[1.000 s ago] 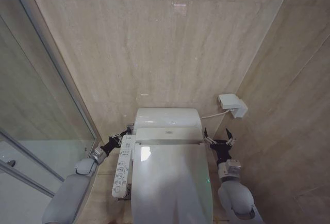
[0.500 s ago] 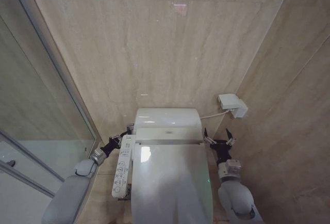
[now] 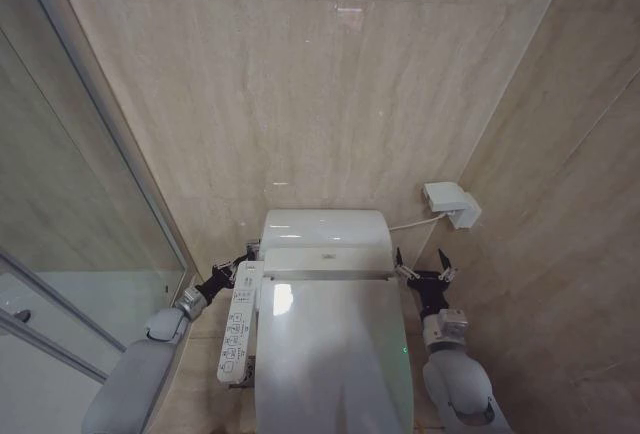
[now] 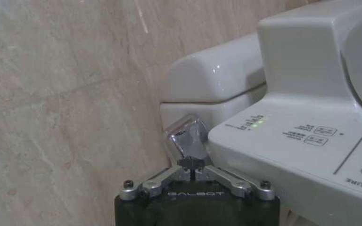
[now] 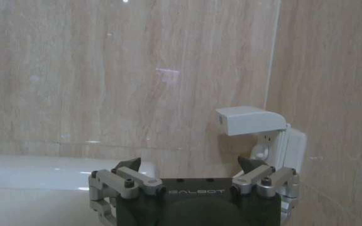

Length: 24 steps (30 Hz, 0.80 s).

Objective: Open the toilet lid, clean the toilet bowl with a toilet brush, close the toilet lid, and flush.

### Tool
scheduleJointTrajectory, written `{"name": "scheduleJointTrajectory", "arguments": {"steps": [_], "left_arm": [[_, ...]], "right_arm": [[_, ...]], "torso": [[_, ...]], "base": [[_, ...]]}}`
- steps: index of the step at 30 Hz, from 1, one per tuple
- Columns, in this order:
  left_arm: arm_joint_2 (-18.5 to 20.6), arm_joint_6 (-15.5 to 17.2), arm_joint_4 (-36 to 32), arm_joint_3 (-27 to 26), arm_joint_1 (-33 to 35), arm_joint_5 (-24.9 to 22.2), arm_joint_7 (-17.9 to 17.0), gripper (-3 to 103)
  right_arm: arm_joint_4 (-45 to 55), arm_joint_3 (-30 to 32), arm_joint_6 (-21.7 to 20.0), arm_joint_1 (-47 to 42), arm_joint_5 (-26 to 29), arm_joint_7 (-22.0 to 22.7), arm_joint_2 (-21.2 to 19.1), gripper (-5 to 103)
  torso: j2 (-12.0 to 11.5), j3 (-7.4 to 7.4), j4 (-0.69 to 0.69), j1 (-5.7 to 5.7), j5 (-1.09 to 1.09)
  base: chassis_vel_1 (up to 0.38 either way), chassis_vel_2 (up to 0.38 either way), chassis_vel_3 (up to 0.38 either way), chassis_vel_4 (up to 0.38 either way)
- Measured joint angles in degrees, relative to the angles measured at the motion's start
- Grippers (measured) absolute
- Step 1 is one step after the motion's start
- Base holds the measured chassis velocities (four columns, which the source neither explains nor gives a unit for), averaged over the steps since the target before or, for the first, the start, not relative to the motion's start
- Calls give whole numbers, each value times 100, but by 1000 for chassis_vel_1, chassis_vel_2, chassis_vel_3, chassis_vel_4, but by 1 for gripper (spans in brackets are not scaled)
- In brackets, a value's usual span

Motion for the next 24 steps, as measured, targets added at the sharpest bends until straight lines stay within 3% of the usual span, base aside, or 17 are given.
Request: {"name": "scheduleJointTrajectory", "arguments": {"steps": [15,19,24], "left_arm": [[5,4,-118,-58,106,-3,2,0],[126,8,-403,-201,405,-128,11,0],[307,7,-668,-434,716,-327,-29,0]], "right_arm": [[0,0,0,0,0,0,0,100],[0,0,0,0,0,0,0,100],[0,1,0,0,0,0,0,100]], "torso": [[0,0,-2,0,-1],[0,0,-7,1,-5],[0,0,-4,0,-3]], "base": [[0,0,0,0],[0,0,0,0],[0,0,0,0]]}}
